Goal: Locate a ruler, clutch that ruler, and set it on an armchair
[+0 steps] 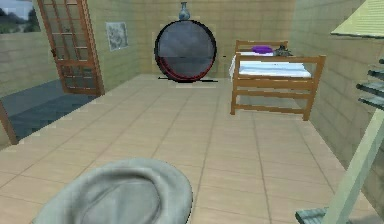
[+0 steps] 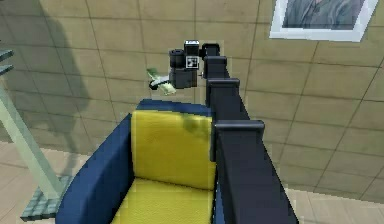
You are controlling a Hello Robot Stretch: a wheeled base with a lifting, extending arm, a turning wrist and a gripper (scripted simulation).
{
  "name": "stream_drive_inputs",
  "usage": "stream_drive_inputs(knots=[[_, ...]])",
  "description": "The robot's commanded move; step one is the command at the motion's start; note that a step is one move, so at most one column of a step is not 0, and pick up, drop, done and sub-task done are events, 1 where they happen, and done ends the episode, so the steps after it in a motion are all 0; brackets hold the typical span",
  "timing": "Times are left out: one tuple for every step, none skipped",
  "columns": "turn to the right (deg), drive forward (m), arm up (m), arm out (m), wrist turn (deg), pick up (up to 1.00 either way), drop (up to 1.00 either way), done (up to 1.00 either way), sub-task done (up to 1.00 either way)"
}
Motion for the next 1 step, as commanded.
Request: stream_drive_inputs(knots=[[0.0,0.00,-0.50,0.00,0.0,0.00,0.00,0.00,0.00]])
